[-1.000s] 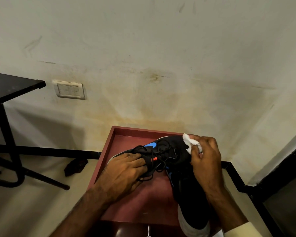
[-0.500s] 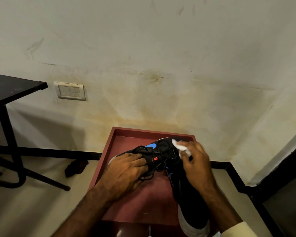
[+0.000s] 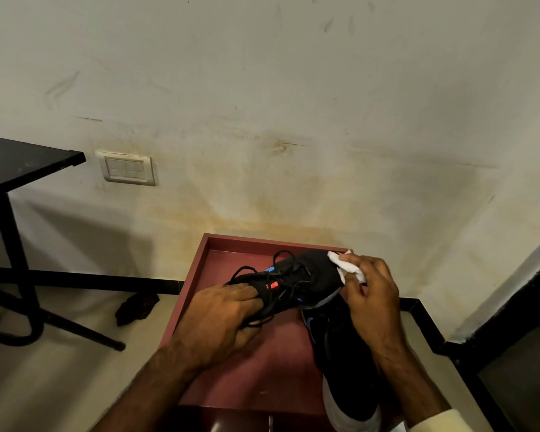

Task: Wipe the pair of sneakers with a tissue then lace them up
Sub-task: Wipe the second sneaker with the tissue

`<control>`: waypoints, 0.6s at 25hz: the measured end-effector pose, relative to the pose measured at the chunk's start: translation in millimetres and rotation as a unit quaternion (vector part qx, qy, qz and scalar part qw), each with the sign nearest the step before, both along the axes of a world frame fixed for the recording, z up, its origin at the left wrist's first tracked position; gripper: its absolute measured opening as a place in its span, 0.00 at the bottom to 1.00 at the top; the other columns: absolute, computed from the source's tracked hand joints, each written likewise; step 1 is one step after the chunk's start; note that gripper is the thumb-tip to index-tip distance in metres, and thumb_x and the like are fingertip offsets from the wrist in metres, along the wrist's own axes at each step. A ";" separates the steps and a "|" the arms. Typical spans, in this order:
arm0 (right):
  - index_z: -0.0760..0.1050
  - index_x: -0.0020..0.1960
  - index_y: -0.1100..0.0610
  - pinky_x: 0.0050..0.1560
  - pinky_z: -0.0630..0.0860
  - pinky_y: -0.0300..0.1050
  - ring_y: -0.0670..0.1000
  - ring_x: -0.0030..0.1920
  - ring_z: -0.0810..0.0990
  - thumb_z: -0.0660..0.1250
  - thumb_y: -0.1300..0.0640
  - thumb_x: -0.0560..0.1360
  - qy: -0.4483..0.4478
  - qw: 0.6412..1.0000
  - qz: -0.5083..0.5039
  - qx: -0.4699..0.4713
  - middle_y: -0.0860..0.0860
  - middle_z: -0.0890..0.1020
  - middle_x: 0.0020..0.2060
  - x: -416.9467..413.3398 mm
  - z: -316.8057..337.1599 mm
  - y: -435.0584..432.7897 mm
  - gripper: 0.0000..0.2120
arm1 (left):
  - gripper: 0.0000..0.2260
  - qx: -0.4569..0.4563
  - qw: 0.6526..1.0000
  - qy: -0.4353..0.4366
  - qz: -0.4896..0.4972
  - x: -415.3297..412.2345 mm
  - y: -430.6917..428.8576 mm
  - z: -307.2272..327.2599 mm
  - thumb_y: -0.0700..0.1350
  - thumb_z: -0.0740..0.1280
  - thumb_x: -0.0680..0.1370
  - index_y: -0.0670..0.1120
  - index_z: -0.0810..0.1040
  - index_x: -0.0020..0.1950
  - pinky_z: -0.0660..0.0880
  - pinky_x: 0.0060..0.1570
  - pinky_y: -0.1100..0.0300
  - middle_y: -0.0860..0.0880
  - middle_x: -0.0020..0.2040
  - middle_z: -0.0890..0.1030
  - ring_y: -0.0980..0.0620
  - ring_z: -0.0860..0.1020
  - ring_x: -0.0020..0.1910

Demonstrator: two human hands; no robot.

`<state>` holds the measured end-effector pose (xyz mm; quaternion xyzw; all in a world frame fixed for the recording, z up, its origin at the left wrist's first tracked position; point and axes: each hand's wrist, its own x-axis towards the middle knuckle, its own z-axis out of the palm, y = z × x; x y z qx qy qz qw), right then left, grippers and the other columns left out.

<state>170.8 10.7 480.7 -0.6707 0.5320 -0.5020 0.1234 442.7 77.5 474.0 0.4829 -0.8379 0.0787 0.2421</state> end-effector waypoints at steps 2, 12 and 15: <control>0.82 0.61 0.50 0.52 0.74 0.24 0.45 0.57 0.80 0.68 0.69 0.79 -0.013 1.000 0.002 -0.003 0.48 0.78 0.58 0.5 4.8 -0.7 0.18 | 0.10 0.039 0.995 0.080 0.036 -1.6 4.1 1.7 0.59 0.67 0.74 0.55 0.82 0.49 0.70 0.30 0.66 0.58 0.39 0.82 0.58 0.79 0.33; 0.82 0.60 0.50 0.57 0.75 0.33 0.40 0.59 0.80 0.68 0.66 0.80 0.039 0.983 0.179 -0.013 0.38 0.80 0.55 46.7 3.0 32.1 0.15 | 0.11 0.189 0.869 0.455 0.032 -19.2 2.5 17.2 0.49 0.71 0.81 0.53 0.85 0.63 0.80 0.41 0.66 0.61 0.44 0.88 0.62 0.86 0.42; 0.82 0.61 0.50 0.56 0.78 0.36 0.41 0.59 0.81 0.69 0.62 0.81 0.006 0.989 0.148 -0.004 0.38 0.80 0.56 47.4 6.4 32.0 0.13 | 0.12 0.256 0.832 0.492 0.003 -24.8 0.9 16.1 0.49 0.68 0.83 0.50 0.83 0.65 0.82 0.48 0.56 0.53 0.50 0.89 0.54 0.88 0.49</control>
